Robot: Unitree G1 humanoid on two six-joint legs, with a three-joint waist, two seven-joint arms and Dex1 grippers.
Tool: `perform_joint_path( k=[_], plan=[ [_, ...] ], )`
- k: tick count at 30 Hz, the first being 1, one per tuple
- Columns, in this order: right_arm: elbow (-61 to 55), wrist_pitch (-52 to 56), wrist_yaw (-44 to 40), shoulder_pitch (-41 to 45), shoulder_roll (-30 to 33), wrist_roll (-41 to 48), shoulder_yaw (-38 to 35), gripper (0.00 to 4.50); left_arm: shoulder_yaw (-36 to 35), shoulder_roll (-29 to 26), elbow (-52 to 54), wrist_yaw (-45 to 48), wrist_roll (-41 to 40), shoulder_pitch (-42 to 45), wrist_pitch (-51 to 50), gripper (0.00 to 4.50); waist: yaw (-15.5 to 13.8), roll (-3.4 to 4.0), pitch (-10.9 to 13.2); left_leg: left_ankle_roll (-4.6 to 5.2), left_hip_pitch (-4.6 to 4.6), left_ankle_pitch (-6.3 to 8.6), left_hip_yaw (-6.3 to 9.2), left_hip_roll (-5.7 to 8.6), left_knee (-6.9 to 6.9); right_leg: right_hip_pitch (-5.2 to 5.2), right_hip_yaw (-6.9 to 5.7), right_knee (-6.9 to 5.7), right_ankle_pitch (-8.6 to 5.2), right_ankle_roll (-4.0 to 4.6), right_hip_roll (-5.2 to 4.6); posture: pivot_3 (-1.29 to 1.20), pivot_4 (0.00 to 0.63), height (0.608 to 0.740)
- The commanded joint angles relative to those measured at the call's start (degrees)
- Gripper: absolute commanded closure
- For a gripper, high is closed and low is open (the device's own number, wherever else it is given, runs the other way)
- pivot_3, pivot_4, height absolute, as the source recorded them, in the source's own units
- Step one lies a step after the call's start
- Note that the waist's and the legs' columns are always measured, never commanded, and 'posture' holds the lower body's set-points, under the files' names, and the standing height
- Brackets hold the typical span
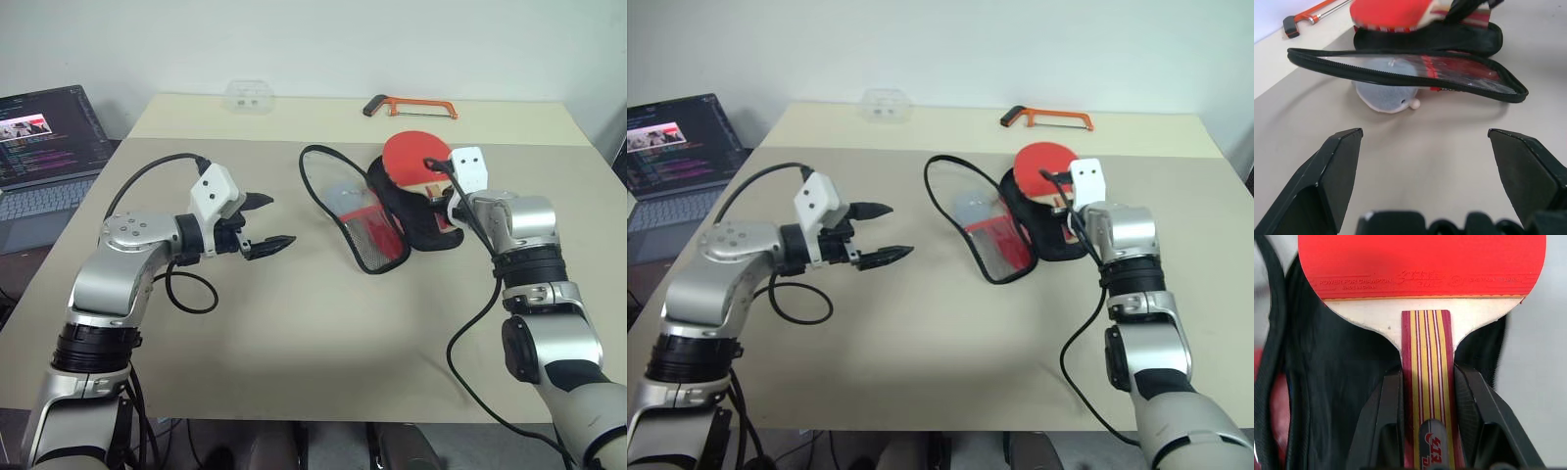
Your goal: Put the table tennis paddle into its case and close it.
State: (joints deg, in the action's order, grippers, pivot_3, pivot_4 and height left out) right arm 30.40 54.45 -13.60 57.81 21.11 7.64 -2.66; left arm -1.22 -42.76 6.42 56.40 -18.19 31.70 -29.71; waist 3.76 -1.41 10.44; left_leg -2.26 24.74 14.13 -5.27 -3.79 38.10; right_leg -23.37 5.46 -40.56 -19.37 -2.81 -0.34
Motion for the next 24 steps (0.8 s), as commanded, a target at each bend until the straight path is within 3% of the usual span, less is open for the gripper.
perform_joint_path(
  k=[1,24],
  plan=[
    [-2.0,-2.1,-2.2,3.4,0.3,0.0,0.5,3.44,-2.8,-1.6,3.4,-0.9,-1.3,-0.7,-0.6,0.0,0.0,0.0,0.0,0.0,0.0,0.0,0.0,0.0,0.01,0.0,0.0,-0.02,0.0,0.0,0.0,0.0,0.15,0.74],
    [-4.7,6.1,-3.7,2.4,0.7,0.3,0.9,3.44,-2.7,-2.6,5.6,-2.0,-1.7,-2.6,-1.1,0.0,0.1,0.0,0.0,-0.02,-0.01,-0.01,0.02,0.02,0.09,-0.02,-0.01,-0.19,0.0,0.0,0.02,0.0,0.15,0.74]
  ],
)
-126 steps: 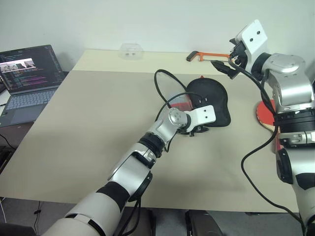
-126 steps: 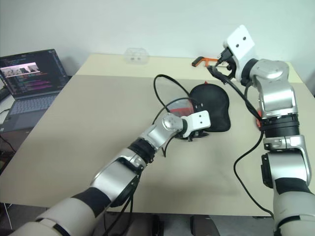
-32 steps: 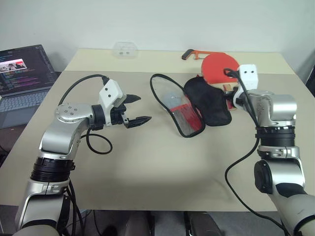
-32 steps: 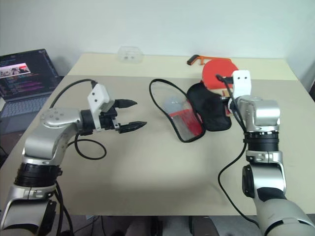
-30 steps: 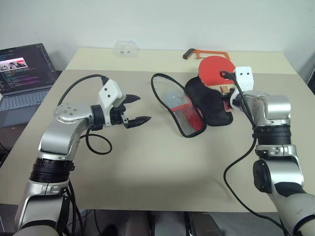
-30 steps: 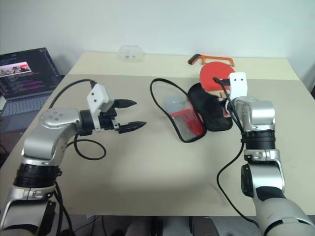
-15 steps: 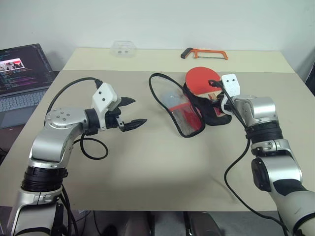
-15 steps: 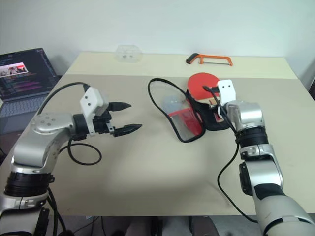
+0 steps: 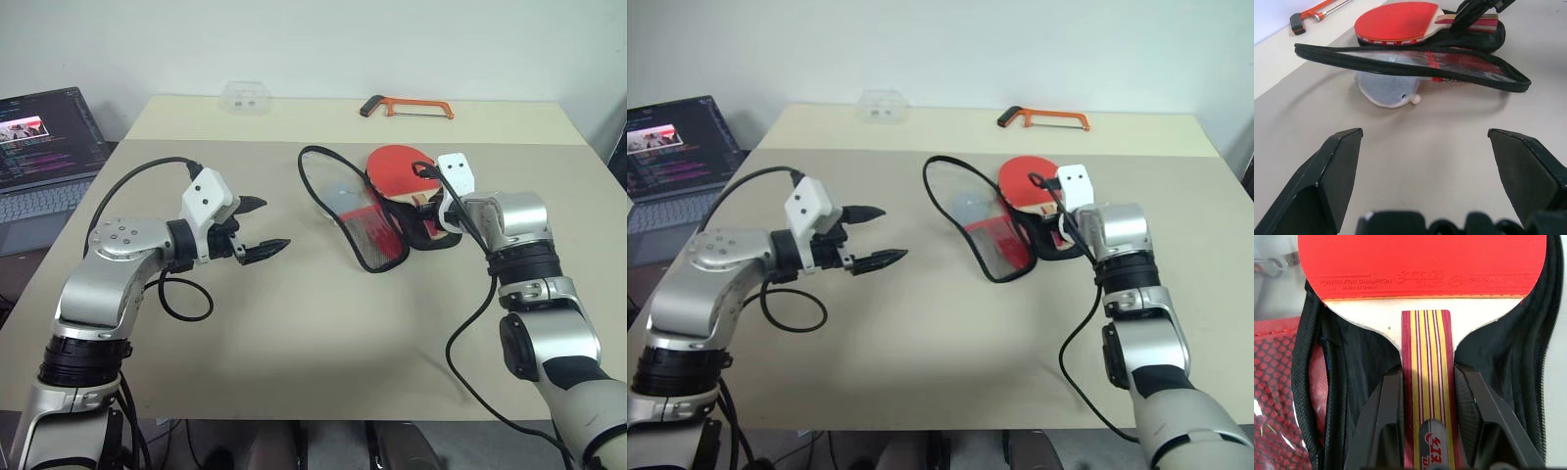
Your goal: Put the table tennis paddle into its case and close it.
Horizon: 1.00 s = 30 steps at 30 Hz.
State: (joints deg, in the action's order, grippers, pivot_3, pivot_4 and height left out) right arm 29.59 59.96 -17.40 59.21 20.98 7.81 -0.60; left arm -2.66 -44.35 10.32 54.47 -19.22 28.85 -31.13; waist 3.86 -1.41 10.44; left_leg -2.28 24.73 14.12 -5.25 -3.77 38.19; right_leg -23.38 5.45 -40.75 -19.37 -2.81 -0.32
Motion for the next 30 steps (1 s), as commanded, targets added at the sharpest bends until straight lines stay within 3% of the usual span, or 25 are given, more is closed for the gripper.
perform_joint_path(
  k=[1,30],
  plan=[
    [-4.0,0.7,0.1,0.8,0.9,0.1,-1.2,3.44,-1.1,-0.9,1.6,-0.1,-0.6,0.4,0.3,0.0,0.0,0.0,0.0,0.0,0.0,0.0,0.0,0.0,0.0,0.0,0.0,-0.01,0.0,0.0,0.0,0.0,0.15,0.74],
    [10.9,-9.7,-1.5,1.9,1.0,-1.5,-0.8,3.44,-0.4,-1.5,0.9,0.3,0.1,1.6,0.5,0.0,0.4,-0.01,0.0,0.0,0.0,0.0,0.12,0.06,0.5,0.13,-0.07,-0.26,0.0,0.0,0.06,0.0,0.15,0.74]
  ],
)
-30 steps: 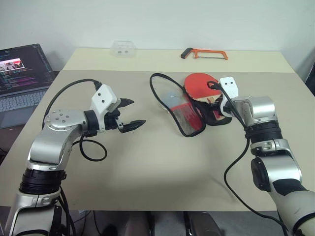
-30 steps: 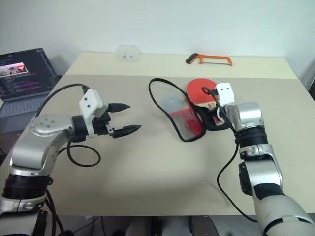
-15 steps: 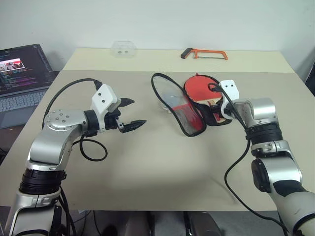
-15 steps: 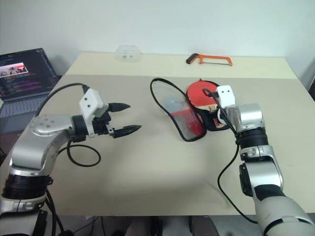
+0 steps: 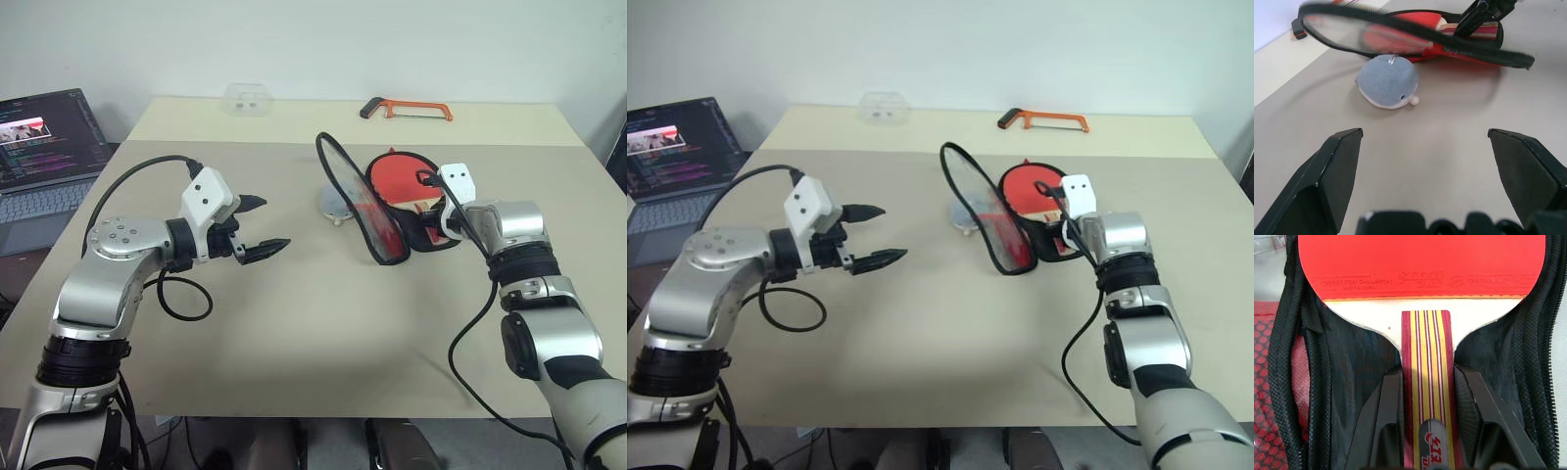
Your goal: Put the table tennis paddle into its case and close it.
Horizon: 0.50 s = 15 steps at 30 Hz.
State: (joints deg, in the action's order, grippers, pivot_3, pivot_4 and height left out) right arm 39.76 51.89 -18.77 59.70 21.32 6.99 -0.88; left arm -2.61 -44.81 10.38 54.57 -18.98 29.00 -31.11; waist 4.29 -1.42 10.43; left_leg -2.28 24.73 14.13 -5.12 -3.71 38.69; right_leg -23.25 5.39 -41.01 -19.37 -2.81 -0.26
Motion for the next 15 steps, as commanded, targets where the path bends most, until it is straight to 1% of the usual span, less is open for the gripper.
perform_joint_path(
  k=[1,2,3,5,9,11,15],
  plan=[
    [1.1,-1.9,-0.2,1.5,0.6,-0.7,-0.5,3.44,-0.4,-1.0,0.7,0.2,-0.1,1.5,0.6,0.0,0.0,0.0,0.0,0.0,0.0,0.0,0.02,0.0,0.03,0.02,-0.01,-0.02,0.0,0.0,0.0,0.0,0.15,0.74],
    [1.6,-2.1,0.2,1.6,0.5,-0.7,-0.8,3.44,-0.4,-1.0,0.7,0.2,0.0,1.6,0.6,0.0,0.0,-0.01,0.0,0.0,0.0,0.0,0.03,0.0,0.05,0.03,-0.02,-0.03,0.0,0.0,0.0,0.0,0.15,0.74],
    [2.0,-2.4,0.1,1.6,0.5,-0.8,-0.7,2.71,-0.3,-1.0,0.7,0.2,0.0,1.6,0.6,0.0,0.0,-0.01,0.0,0.0,0.0,0.0,0.04,0.01,0.06,0.04,-0.02,-0.04,0.0,0.0,0.01,0.0,0.15,0.74],
    [2.5,-2.8,0.1,1.6,0.4,-0.9,-0.6,2.14,-0.3,-1.0,0.8,0.2,-0.1,1.6,0.4,0.0,0.0,-0.01,0.0,0.0,0.0,0.0,0.04,0.01,0.07,0.04,-0.02,-0.06,0.0,0.0,0.01,0.0,0.15,0.74],
    [1.9,-2.4,-0.5,2.0,0.5,-1.0,-0.7,0.78,-0.3,-1.1,0.6,0.4,-0.1,1.7,0.5,0.0,0.1,-0.01,0.0,0.0,0.0,0.0,0.05,-0.01,0.07,0.04,-0.02,-0.06,0.0,0.0,0.03,0.0,0.15,0.74],
    [0.2,-1.0,-1.3,2.4,1.0,-0.7,-0.8,0.03,-0.2,-1.2,0.4,0.5,0.0,1.8,0.6,0.0,0.1,-0.01,0.0,0.0,0.0,0.0,0.05,-0.01,0.07,0.04,-0.02,-0.06,0.0,0.0,0.03,0.0,0.15,0.74],
    [-8.2,4.7,-4.5,2.8,3.3,0.3,-0.5,0.01,-0.1,-1.4,0.2,0.7,0.1,1.7,0.8,0.0,0.0,-0.01,0.0,0.0,0.0,0.0,0.06,-0.01,0.07,0.03,-0.02,-0.07,0.0,0.0,0.03,0.0,0.15,0.74]
  ],
)
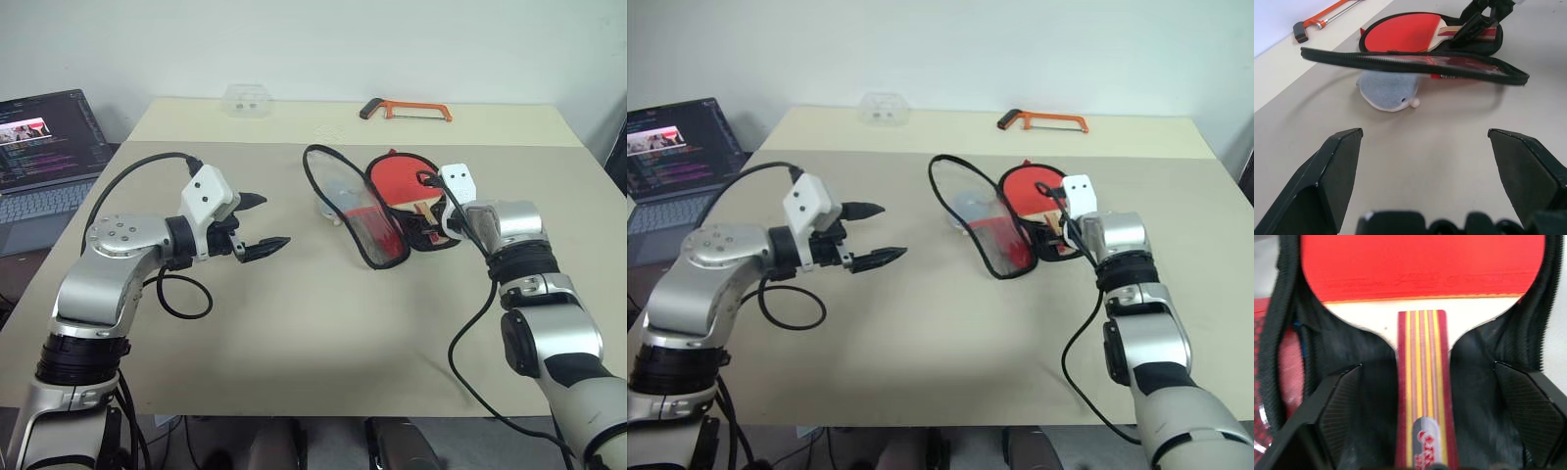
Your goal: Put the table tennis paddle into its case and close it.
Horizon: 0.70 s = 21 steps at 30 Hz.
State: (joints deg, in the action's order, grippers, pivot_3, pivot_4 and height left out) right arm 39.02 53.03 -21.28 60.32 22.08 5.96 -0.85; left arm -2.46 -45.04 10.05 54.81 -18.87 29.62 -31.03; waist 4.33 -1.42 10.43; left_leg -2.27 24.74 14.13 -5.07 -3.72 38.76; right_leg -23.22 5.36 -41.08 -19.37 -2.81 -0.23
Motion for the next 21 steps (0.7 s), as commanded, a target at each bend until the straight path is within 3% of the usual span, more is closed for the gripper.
perform_joint_path(
  k=[1,7,10,14,17,21],
  plan=[
    [-10.5,5.7,-3.0,2.3,3.5,1.8,-0.5,0.01,-0.2,-1.2,0.5,0.6,0.1,0.9,0.8,0.0,0.0,0.0,0.0,0.0,0.01,0.0,0.0,-0.01,0.0,-0.01,0.0,0.0,0.0,0.0,0.0,0.0,0.15,0.74],
    [-27.6,14.2,-12.6,1.0,13.9,7.9,-2.3,0.01,1.5,-2.2,0.5,3.0,0.8,-0.6,2.3,0.0,-0.3,0.0,0.0,0.02,0.03,0.01,0.04,0.0,-0.02,-0.02,-0.02,0.03,0.0,0.0,0.0,0.0,0.15,0.74],
    [-34.1,9.5,-23.6,-4.7,21.1,13.4,-3.9,0.01,2.6,-1.6,0.3,3.8,0.9,-0.7,3.0,0.0,-1.1,-0.01,0.0,0.18,0.04,0.11,0.04,0.02,-0.02,-0.01,-0.05,0.11,0.0,0.0,0.01,0.0,0.15,0.74],
    [-43.2,-6.7,-46.2,-23.9,32.1,20.3,-9.4,0.01,6.1,1.1,-1.1,4.0,2.0,0.9,4.3,0.0,-2.5,-0.07,0.0,0.3,0.07,0.18,0.18,0.04,-0.01,0.12,-0.19,0.25,-0.01,-0.01,0.03,0.0,0.15,0.74],
    [-44.2,-11.3,-51.1,-30.0,34.0,23.4,-12.7,0.01,7.8,2.8,-3.1,3.2,3.5,2.2,5.1,0.0,-2.4,-0.06,0.0,0.34,0.07,0.2,0.15,0.09,0.1,0.17,-0.12,0.21,-0.01,-0.02,0.01,0.0,0.15,0.74],
    [-45.7,-14.4,-53.2,-33.6,33.5,27.0,-16.3,0.0,9.5,6.2,-8.1,0.4,5.9,4.9,5.6,0.91,-1.8,-0.05,0.0,0.36,-0.03,0.19,0.16,0.05,0.18,0.16,-0.01,-0.01,0.09,-0.02,0.12,0.0,0.15,0.74]
  ],
)
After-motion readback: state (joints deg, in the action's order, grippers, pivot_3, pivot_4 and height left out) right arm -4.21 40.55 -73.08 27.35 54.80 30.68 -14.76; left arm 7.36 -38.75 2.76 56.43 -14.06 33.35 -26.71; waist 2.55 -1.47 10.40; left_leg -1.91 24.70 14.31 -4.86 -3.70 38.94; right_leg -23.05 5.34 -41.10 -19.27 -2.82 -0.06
